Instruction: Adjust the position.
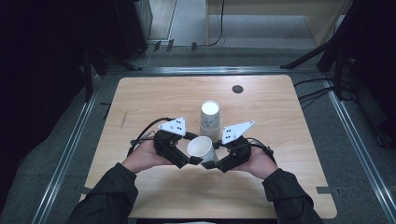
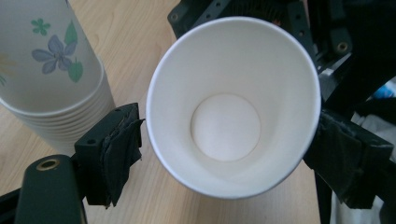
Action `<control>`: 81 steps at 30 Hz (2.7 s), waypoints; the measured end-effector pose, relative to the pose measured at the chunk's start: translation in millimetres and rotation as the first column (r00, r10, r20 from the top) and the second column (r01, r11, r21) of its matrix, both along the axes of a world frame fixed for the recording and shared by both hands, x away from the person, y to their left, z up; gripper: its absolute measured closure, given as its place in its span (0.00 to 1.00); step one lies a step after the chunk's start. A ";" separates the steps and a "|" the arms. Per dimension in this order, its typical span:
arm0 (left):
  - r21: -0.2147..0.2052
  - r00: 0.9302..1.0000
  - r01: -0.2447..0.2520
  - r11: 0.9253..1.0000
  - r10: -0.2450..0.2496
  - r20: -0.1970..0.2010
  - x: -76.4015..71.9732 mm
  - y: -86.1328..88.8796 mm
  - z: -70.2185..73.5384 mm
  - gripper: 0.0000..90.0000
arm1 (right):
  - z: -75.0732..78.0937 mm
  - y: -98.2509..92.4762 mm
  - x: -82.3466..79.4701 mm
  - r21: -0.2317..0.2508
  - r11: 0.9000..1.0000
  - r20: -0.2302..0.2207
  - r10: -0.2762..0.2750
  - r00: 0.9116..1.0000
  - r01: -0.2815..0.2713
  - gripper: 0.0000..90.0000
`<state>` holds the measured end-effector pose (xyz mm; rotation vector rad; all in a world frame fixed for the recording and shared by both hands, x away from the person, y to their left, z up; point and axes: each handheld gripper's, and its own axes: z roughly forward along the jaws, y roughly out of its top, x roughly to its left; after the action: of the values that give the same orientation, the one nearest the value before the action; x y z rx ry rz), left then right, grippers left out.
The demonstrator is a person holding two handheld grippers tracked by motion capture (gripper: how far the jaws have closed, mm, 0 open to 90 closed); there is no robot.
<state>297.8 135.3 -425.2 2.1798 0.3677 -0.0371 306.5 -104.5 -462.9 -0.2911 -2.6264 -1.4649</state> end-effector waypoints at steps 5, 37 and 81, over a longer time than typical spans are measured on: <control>-0.067 1.000 -0.012 0.998 0.011 -0.019 -1.2 -1.0 -2.0 0.17 | 1.0 1.2 -0.4 0.020 1.000 0.003 0.001 1.000 -0.001 0.37; -0.126 1.000 -0.001 0.992 0.004 0.019 -7.3 -0.3 -0.3 0.30 | -1.6 1.6 -0.9 0.008 1.000 -0.013 0.019 1.000 -0.019 0.31; -0.029 0.973 -0.221 0.975 0.223 0.058 22.2 69.0 1.6 0.29 | -11.3 -44.5 7.6 -0.132 0.921 0.094 -0.355 0.930 0.365 0.24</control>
<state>320.1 204.2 -423.6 2.1005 0.5713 0.1481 314.1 -149.0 -474.3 -0.7934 -2.8565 -1.3928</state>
